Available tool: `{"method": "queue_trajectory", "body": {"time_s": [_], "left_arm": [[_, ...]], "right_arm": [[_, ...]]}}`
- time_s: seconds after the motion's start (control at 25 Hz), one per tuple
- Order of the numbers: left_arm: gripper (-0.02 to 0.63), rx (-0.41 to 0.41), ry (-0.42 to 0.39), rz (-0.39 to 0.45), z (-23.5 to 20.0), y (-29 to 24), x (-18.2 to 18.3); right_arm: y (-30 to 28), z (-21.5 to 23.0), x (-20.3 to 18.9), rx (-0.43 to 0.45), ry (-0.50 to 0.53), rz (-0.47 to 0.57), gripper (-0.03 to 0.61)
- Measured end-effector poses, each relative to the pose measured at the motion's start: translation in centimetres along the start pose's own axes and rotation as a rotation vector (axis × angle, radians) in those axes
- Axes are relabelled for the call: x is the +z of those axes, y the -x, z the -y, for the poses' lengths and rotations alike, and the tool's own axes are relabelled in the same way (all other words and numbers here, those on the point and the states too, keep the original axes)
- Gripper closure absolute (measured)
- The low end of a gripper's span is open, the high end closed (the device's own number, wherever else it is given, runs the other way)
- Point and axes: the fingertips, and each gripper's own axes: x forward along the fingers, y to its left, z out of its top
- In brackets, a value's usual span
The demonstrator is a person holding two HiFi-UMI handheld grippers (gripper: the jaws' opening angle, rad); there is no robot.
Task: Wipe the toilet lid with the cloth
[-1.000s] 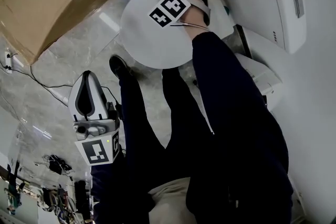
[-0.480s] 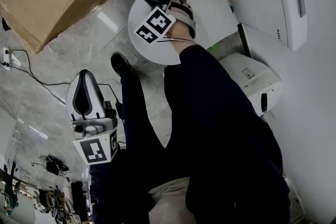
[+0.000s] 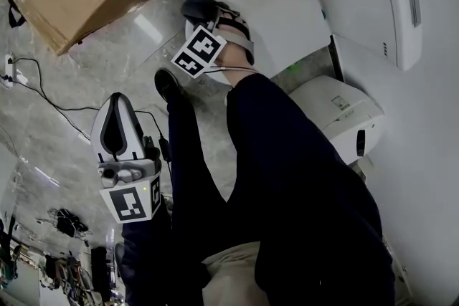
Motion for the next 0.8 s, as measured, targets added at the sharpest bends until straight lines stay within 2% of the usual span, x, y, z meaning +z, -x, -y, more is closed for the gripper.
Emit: {"method": "queue_trajectory", "body": {"time_s": [0.2, 0.32, 0.48, 0.6, 0.72, 0.8], "left_arm": [[0.598, 0.007, 0.003, -0.004, -0.3, 0.6, -0.3], [0.598, 0.007, 0.004, -0.007, -0.2, 0.8, -0.3], [0.598, 0.005, 0.002, -0.009, 0.1, 1.0, -0.2], [0.598, 0.002, -0.004, -0.011, 0.1, 1.2, -0.4], [0.598, 0.008, 0.001, -0.021, -0.1, 1.3, -0.8], [0.598, 0.010, 0.006, -0.023, -0.1, 1.2, -0.8]], "right_arm": [[0.2, -0.9, 0.5, 0.025, -0.011, 0.005, 0.514], [0.3, -0.9, 0.5, 0.038, -0.057, 0.021, 0.512], [0.7, -1.1, 0.3, 0.039, -0.184, 0.088, 0.512], [2.0, -0.8, 0.6, 0.055, -0.343, 0.157, 0.512], [4.7, -0.5, 1.7, 0.067, -0.463, 0.261, 0.512], [7.4, -0.1, 2.8, 0.091, -0.537, 0.366, 0.512]]}}
